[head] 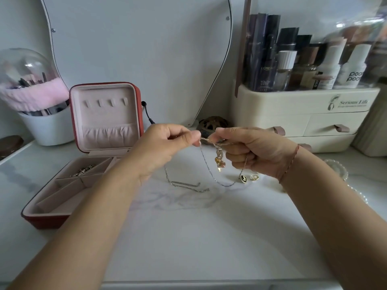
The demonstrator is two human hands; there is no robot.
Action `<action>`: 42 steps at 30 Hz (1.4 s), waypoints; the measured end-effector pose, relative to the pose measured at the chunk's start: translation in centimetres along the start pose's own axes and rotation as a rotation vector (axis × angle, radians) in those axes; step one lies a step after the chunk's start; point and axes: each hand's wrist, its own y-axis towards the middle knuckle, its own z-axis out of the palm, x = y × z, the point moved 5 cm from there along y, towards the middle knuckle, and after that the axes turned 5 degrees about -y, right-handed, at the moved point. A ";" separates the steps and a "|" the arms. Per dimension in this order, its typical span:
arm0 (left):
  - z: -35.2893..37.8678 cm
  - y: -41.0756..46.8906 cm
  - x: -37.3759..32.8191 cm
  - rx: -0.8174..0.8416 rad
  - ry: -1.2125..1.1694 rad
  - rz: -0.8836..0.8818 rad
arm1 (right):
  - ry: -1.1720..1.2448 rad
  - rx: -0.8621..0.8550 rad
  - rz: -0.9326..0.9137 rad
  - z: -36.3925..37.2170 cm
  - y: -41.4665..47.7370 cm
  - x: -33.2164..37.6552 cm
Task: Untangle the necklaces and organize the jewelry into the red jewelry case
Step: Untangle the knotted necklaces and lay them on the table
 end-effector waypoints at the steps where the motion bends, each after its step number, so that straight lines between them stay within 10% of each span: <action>1: -0.2 0.1 -0.1 -0.032 -0.052 0.022 | -0.041 0.012 0.008 0.1 0.0 -0.1; 14: -0.5 0.2 -0.5 -0.140 -0.306 0.105 | -0.435 0.043 -0.040 0.9 0.0 -0.3; 23: -1.0 0.3 0.0 -0.226 -0.214 0.085 | 0.078 0.236 0.010 1.9 -0.4 -0.1; 34: -1.0 0.5 0.2 -0.237 -0.154 0.091 | -0.123 0.086 -0.038 1.1 -0.1 0.0; 42: -0.3 0.4 0.8 -0.117 -0.049 -0.022 | 0.212 -0.065 -0.270 0.1 0.3 1.5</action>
